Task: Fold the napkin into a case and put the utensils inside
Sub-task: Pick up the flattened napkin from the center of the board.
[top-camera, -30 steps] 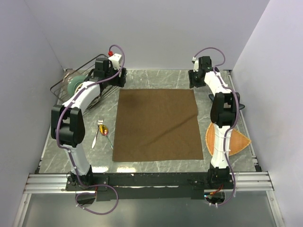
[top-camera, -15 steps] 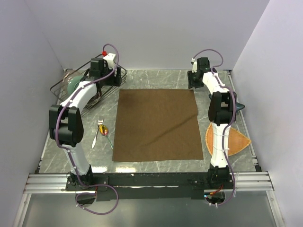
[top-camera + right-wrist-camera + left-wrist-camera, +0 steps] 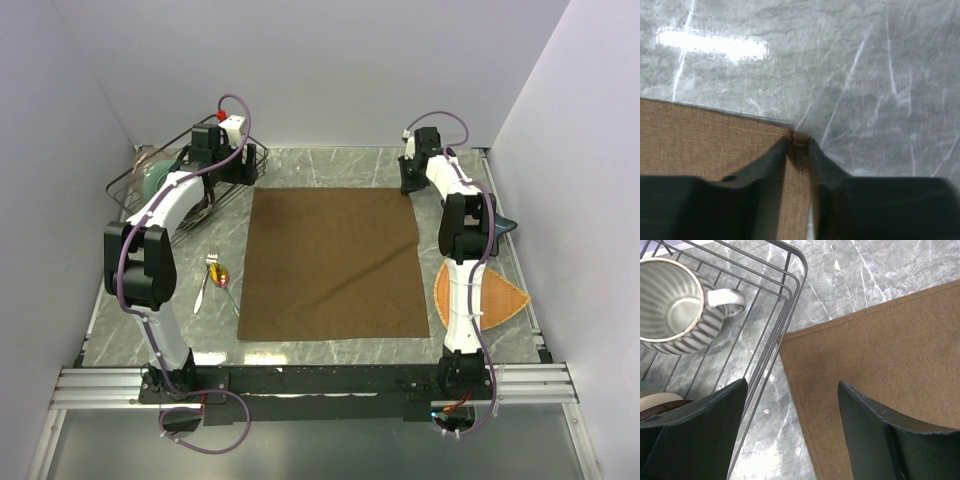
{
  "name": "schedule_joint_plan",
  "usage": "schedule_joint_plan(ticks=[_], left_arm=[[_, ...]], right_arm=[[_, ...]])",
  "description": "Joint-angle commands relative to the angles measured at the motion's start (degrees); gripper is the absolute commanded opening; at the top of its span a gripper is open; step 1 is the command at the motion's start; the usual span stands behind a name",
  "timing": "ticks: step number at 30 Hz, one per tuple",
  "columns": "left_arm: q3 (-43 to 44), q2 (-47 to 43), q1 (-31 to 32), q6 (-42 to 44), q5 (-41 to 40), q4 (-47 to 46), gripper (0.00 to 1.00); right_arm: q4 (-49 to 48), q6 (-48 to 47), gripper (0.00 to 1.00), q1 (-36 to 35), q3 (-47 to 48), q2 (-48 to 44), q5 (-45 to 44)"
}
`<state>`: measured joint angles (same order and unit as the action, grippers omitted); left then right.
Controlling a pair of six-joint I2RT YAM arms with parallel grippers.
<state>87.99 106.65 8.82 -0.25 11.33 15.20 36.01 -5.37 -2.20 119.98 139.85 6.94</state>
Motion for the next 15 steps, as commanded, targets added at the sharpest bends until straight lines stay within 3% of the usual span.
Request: schedule_joint_plan(ticks=[1, 2, 5, 12, 15], left_arm=[[0.5, -3.4, 0.0, -0.4, 1.1, -0.2, 0.79], [0.4, -3.6, 0.0, -0.4, 1.2, -0.2, 0.79], [0.0, -4.1, -0.6, -0.9, 2.6, 0.2, 0.80], [-0.5, -5.9, -4.7, -2.9, 8.4, 4.3, 0.85], [-1.8, -8.3, -7.3, -2.6, 13.3, 5.9, 0.93]], right_arm=[[0.8, 0.3, 0.12, -0.1, 2.4, -1.1, 4.2], [1.4, -0.4, 0.00, -0.3, 2.2, -1.9, 5.4], [1.8, -3.9, 0.00, -2.0, -0.7, -7.0, 9.8], [-0.2, -12.9, 0.00, -7.1, -19.1, -27.0, 16.1], [2.1, -19.9, 0.00, -9.8, -28.0, -34.6, 17.0]])
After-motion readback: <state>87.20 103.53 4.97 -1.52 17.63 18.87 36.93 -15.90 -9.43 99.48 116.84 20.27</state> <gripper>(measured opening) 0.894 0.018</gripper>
